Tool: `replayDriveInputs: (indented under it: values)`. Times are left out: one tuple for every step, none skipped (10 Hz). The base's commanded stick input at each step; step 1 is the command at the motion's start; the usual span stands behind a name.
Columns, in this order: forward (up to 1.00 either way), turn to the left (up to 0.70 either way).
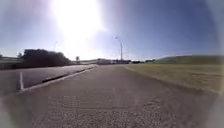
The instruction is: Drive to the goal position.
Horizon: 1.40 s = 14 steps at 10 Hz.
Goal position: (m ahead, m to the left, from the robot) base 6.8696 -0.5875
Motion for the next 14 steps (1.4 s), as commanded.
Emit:
replayDriveInputs:
  values:
    - [1.0,0.01]
    - [1.0,0.01]
    - [1.0,0.01]
    - [1.0,0.01]
    - [1.0,0.01]
    - [1.0,0.01]
    - [1.0,0.01]
    - [1.0,0.01]
    - [1.0,0.01]
    - [1.0,0.01]
    - [1.0,0.01]
    - [1.0,0.01]
    - [1.0,0.01]
    - [1.0,0.01]
